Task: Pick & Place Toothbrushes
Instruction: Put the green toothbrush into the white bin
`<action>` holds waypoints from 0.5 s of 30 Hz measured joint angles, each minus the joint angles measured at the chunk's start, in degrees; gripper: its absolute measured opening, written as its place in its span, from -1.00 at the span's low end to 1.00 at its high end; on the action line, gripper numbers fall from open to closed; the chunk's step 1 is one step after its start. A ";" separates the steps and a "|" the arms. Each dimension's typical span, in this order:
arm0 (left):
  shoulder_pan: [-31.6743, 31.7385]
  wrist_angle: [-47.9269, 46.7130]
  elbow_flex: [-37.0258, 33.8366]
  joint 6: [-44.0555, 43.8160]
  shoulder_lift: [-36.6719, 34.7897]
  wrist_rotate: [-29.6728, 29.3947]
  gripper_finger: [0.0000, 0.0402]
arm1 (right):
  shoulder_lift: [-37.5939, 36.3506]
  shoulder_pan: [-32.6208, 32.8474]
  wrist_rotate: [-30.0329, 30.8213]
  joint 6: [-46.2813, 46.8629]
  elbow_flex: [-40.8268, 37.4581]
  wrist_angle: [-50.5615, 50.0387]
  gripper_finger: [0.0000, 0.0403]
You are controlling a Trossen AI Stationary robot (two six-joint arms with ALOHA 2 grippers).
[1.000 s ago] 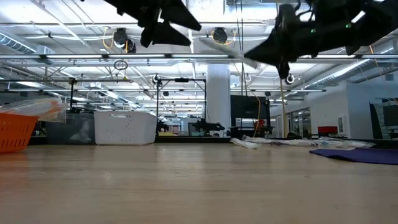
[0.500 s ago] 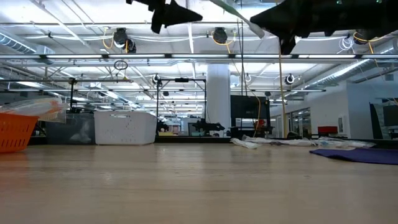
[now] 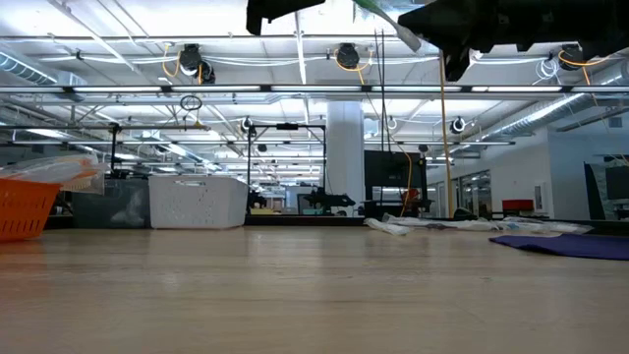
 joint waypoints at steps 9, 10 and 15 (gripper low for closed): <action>0.11 4.97 0.00 0.58 0.77 -1.34 0.35 | 0.19 0.91 -0.02 -0.87 0.00 1.27 -1.00; 0.11 5.66 0.00 0.86 0.97 -1.32 0.35 | 0.42 0.89 -0.01 -0.87 0.00 1.40 -1.00; 0.11 10.19 0.00 1.16 3.34 0.58 0.22 | 1.83 0.87 0.15 -0.77 0.00 2.14 -1.00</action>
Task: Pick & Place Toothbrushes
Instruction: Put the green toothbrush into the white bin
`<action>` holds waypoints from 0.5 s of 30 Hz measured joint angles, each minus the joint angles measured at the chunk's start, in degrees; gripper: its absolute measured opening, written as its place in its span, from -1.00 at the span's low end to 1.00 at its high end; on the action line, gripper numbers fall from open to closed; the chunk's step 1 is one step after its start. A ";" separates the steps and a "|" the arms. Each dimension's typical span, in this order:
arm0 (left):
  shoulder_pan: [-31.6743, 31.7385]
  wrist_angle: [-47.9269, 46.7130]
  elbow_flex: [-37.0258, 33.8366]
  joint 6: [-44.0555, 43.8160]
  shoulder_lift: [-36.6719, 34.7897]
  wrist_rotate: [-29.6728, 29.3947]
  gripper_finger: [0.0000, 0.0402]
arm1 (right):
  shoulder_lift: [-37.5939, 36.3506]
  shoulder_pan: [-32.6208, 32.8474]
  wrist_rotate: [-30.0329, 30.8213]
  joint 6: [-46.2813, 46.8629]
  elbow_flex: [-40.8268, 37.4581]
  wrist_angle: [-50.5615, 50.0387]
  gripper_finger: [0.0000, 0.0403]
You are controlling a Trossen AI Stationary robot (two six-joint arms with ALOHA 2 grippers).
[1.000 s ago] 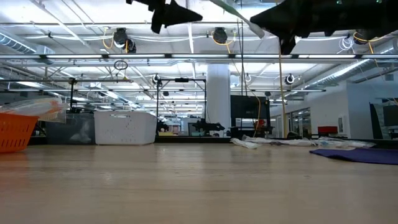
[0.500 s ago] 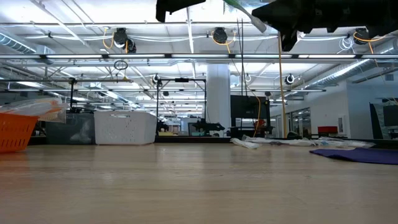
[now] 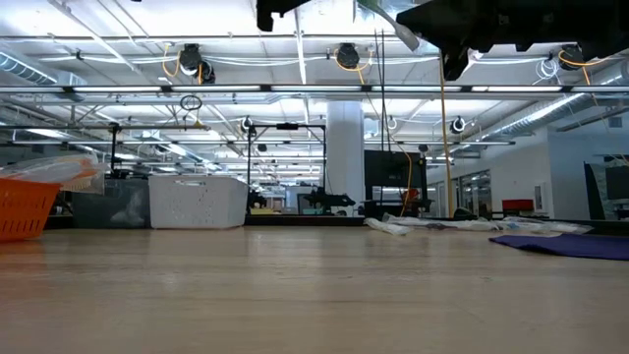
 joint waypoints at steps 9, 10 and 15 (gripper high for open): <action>0.37 -0.23 0.00 0.58 1.08 -0.32 -0.64 | 0.59 -0.24 0.12 -0.41 0.00 1.07 -1.00; 0.37 -0.25 0.00 0.79 1.08 -0.08 -0.78 | 0.59 -0.24 0.28 -0.48 0.00 1.02 -1.00; 0.18 -0.32 0.00 1.15 1.08 0.42 -0.89 | 0.64 -0.28 1.73 -0.60 0.00 0.82 -1.00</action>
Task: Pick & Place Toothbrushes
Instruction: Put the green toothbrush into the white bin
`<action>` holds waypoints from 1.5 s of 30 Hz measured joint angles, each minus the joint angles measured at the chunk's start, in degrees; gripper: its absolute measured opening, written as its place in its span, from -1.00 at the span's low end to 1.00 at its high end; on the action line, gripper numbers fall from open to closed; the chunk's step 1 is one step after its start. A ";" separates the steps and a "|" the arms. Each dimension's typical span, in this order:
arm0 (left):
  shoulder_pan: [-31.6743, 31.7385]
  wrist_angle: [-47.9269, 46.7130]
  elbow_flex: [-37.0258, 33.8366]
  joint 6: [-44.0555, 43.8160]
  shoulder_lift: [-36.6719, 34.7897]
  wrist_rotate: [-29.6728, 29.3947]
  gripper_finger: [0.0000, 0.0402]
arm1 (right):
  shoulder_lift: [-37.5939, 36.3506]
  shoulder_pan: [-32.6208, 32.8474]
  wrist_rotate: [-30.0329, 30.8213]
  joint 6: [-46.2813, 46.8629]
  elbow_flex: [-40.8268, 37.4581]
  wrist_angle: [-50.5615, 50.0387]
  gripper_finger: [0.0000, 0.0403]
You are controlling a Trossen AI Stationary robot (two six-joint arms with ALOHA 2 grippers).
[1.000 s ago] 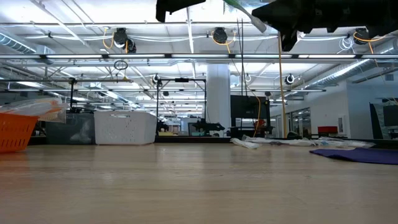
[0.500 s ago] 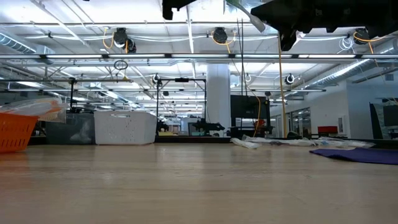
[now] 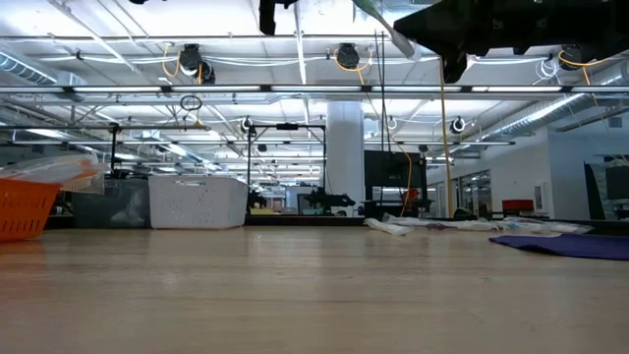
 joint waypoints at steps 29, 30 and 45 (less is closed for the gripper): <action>4.51 -41.33 0.04 -4.38 -17.09 -21.82 -0.96 | -0.09 -1.68 7.04 1.07 0.00 -6.22 -0.18; 5.45 -44.85 0.03 -5.76 -17.98 -23.29 -0.96 | -0.09 -1.68 7.04 1.11 0.00 -6.24 -0.18; 31.55 -66.90 0.02 -17.58 -20.09 -13.83 -0.96 | -0.09 -1.68 7.06 1.11 0.00 -6.22 -0.23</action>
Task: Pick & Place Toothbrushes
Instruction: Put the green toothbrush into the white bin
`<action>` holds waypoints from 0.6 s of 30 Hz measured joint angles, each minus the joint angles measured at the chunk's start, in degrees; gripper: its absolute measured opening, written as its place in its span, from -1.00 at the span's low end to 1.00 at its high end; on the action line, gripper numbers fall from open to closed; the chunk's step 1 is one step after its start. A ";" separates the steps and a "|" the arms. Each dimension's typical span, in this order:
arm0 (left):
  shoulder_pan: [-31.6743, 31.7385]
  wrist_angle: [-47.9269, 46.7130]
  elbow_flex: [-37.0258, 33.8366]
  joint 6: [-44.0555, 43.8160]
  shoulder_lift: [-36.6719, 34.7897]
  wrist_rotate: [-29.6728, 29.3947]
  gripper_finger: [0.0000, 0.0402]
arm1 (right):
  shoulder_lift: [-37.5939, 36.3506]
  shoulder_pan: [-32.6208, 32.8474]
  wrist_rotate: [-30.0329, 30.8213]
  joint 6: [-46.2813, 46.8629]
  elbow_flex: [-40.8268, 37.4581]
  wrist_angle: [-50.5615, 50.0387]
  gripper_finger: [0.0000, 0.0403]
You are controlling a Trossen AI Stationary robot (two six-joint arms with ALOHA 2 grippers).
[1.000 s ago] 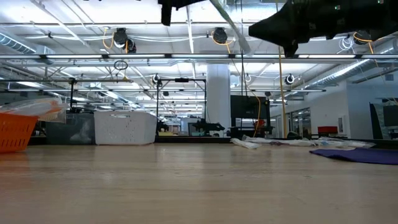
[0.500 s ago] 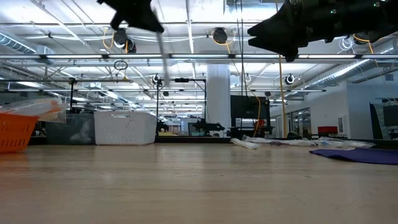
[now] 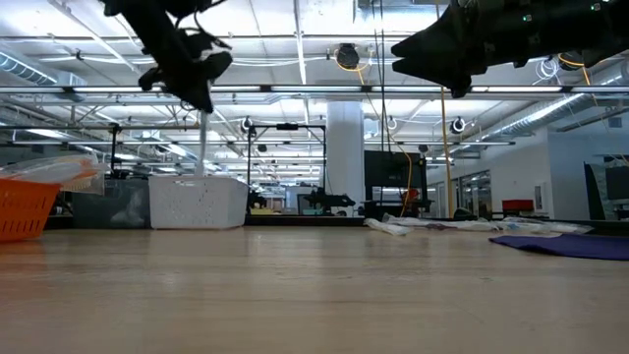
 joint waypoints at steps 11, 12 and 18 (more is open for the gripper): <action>11.77 -3.73 0.00 -1.75 4.91 11.42 -0.96 | 0.02 -0.03 0.00 0.00 0.00 0.20 -0.24; 12.18 -3.61 0.00 -1.84 5.85 12.42 -0.96 | 0.02 -0.04 0.00 -0.01 0.00 0.22 -0.24; 15.13 -3.68 0.27 -1.30 10.78 14.08 -0.96 | 0.03 -0.04 0.00 -0.07 0.00 -0.02 -0.25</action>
